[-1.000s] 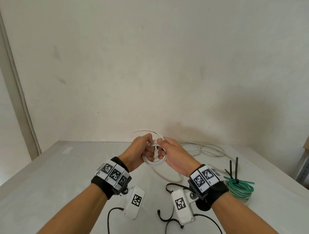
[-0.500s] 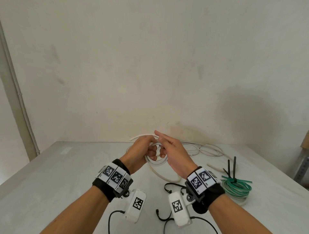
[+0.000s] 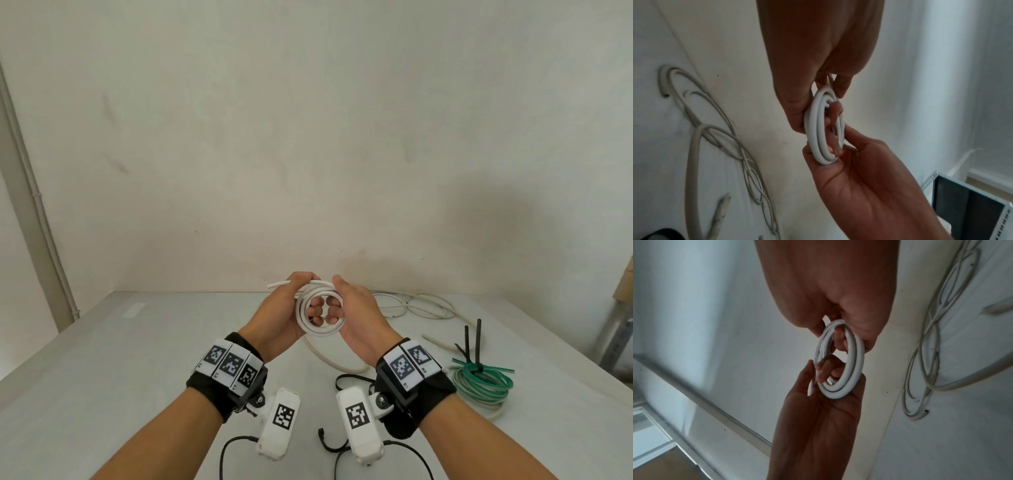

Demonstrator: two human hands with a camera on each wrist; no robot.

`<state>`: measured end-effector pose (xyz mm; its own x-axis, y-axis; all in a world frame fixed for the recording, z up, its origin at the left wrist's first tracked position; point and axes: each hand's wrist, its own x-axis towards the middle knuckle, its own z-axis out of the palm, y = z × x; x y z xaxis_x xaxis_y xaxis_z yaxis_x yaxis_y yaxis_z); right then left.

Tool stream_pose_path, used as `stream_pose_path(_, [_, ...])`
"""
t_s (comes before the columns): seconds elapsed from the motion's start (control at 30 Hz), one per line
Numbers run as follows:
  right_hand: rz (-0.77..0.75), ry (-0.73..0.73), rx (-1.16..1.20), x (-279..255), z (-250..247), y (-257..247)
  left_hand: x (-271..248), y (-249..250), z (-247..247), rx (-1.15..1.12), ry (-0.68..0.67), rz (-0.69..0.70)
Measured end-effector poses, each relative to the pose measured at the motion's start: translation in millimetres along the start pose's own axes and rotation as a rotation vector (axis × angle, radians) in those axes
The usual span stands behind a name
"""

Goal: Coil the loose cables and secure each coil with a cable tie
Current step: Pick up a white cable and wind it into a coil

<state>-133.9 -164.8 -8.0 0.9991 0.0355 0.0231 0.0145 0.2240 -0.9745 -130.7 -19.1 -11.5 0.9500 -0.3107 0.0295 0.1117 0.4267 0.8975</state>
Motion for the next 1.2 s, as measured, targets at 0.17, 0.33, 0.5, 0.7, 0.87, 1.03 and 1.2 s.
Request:
stream_pose_path(0.17, [0.002,0.091,0.063,4,1,5,-2,0,-6,-0.011,-0.037,0.009])
stream_pose_path(0.33, [0.036,0.175,0.218,8,-5,-3,-3,6,-16,0.105,0.066,0.049])
stream_pose_path(0.5, [-0.001,0.216,0.130,12,-34,-12,-11,26,-42,0.398,0.170,0.187])
stream_pose_path(0.7, [-0.009,0.073,-0.110,7,-12,-12,11,32,-8,1.261,-0.020,0.413])
stream_pose_path(0.87, [0.020,0.099,0.028,9,-3,-26,31,20,-5,1.354,-0.012,0.477])
stream_pose_path(1.03, [-0.027,0.109,0.050,10,-1,-23,31,17,-11,1.157,-0.022,0.520])
stream_pose_path(1.2, [-0.109,0.140,0.109,12,4,-13,26,17,-6,0.918,0.025,0.544])
